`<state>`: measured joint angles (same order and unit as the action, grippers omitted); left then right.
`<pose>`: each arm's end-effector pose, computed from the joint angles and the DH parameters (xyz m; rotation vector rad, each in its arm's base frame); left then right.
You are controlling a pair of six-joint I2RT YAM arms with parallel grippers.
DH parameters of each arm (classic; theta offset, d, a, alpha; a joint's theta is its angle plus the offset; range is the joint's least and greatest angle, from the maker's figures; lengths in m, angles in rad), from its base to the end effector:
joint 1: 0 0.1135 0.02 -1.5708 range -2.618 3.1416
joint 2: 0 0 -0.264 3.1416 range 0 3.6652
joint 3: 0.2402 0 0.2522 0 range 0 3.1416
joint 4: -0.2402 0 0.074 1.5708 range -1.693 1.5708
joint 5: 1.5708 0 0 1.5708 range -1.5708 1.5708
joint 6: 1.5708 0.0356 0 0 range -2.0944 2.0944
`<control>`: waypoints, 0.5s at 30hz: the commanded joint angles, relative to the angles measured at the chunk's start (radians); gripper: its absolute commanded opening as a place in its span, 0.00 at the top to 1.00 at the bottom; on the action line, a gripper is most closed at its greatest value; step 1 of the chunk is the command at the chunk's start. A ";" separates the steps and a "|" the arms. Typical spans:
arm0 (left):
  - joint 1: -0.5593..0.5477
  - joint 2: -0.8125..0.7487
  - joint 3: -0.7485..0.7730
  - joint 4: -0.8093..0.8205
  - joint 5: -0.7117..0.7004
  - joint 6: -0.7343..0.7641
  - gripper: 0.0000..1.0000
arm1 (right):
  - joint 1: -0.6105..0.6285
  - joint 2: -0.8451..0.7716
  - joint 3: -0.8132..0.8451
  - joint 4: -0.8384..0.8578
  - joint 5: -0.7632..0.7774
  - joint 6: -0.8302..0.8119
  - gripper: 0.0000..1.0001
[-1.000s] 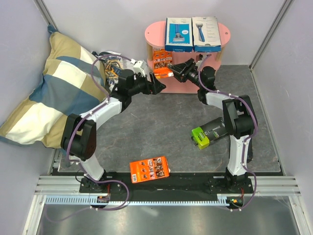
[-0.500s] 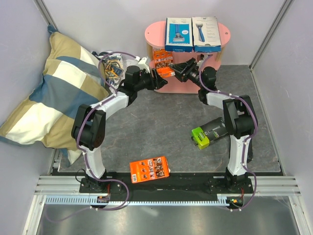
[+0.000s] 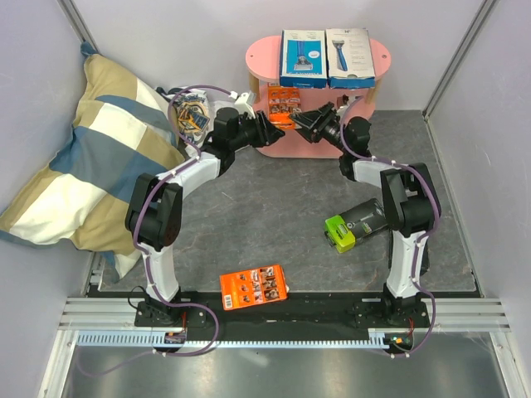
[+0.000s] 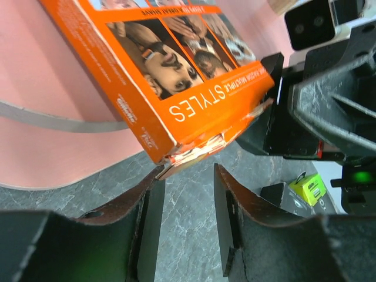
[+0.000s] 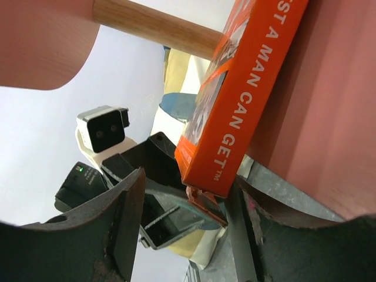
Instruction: Place and organize the shaving razors onto the shelf
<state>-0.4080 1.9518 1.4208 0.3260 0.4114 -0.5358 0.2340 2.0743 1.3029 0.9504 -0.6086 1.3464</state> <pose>0.4204 -0.1972 0.2646 0.1957 1.8705 -1.0302 0.4490 0.1279 0.2354 0.3261 1.6373 1.6746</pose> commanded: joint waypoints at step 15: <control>-0.003 0.009 0.076 0.051 0.000 -0.043 0.54 | -0.030 -0.111 -0.139 -0.050 -0.056 -0.032 0.35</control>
<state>-0.4080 1.9533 1.4578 0.3351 0.4004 -0.5564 0.2157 2.0167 1.1923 0.9298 -0.6510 1.3373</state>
